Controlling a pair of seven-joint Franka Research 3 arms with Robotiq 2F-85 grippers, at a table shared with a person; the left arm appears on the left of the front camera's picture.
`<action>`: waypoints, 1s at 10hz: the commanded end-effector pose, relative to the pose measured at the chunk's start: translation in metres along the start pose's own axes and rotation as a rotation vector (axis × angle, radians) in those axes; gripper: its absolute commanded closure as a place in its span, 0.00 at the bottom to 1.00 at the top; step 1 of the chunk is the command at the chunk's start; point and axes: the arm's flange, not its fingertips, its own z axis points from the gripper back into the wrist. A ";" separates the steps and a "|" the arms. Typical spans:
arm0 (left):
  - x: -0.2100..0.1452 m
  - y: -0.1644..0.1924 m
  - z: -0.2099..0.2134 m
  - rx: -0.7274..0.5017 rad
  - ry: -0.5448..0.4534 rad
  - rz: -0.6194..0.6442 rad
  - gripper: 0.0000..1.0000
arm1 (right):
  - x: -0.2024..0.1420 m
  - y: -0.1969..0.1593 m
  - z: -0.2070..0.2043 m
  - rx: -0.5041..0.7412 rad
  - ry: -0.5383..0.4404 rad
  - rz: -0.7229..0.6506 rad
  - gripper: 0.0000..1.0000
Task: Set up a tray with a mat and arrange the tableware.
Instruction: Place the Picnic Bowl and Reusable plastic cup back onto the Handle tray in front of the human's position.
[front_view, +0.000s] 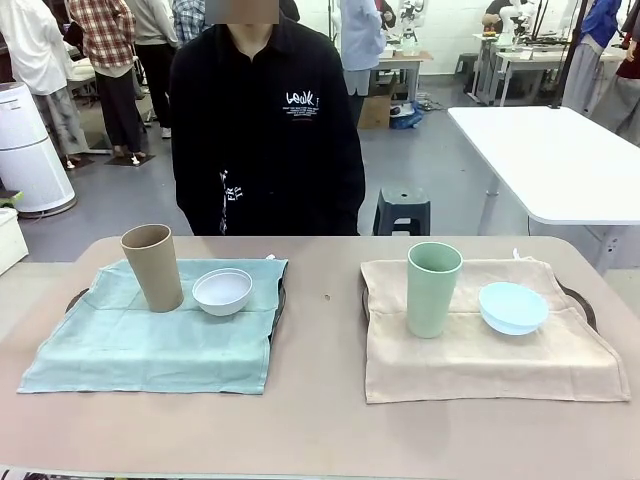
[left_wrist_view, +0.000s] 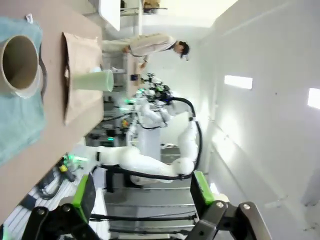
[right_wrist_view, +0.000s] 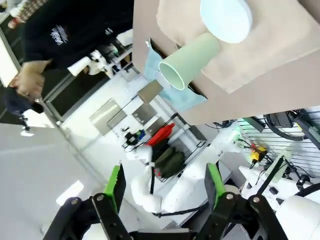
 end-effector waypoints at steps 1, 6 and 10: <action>-0.002 0.021 0.001 -0.073 0.003 0.053 0.00 | 0.000 0.006 -0.007 0.083 0.043 0.108 0.16; -0.002 0.031 0.003 -0.046 0.007 0.073 0.00 | -0.003 0.012 -0.007 0.070 0.027 0.181 0.16; -0.002 0.031 0.003 -0.046 0.007 0.073 0.00 | -0.003 0.012 -0.007 0.070 0.027 0.181 0.16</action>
